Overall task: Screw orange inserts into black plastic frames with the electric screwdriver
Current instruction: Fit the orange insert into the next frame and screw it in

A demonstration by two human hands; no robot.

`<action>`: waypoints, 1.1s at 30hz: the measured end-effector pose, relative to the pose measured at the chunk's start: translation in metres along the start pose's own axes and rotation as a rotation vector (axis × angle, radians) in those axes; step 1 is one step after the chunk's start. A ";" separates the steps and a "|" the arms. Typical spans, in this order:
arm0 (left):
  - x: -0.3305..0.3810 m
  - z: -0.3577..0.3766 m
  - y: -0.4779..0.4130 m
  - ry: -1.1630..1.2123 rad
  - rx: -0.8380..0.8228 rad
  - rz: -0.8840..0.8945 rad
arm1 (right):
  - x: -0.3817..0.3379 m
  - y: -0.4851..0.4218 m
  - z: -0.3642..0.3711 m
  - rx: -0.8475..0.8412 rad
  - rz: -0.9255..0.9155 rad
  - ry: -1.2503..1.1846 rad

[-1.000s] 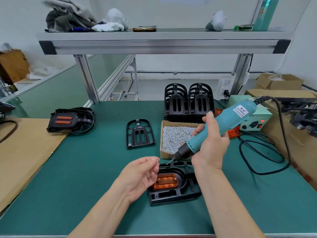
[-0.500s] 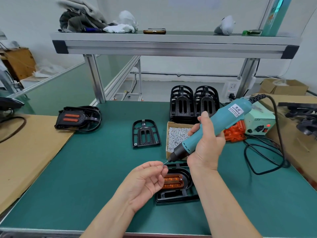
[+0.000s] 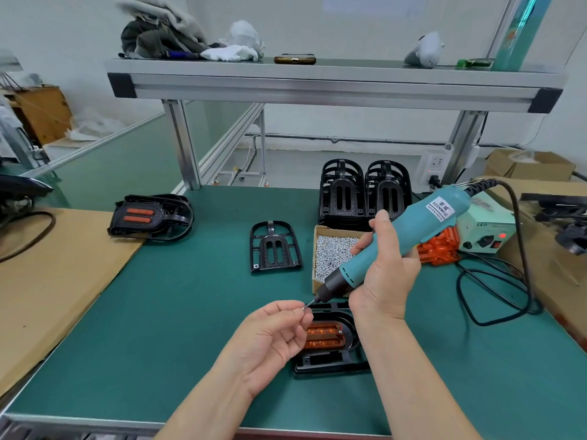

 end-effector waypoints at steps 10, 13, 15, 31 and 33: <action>-0.011 0.003 0.007 -0.379 0.071 0.607 | 0.007 -0.001 -0.002 0.094 0.079 0.014; -0.013 0.002 0.008 -0.491 0.062 0.734 | 0.010 -0.003 -0.005 0.120 0.143 -0.002; -0.014 0.000 0.008 -0.587 0.065 0.803 | 0.011 -0.004 -0.007 0.124 0.157 0.002; -0.003 -0.030 0.011 -1.099 0.058 0.729 | 0.014 0.007 0.000 -0.032 -0.026 0.079; 0.000 -0.035 0.009 -1.278 -0.025 0.589 | 0.017 0.010 0.000 -0.094 -0.057 0.117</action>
Point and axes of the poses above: each hand's wrist, its own y-axis away from the middle knuckle, its own z-axis out of the palm, x = y × z, the point moved 2 cm from there along -y, towards the middle knuckle, and after that the axes turned 6 degrees about y, right-handed, at the moved point
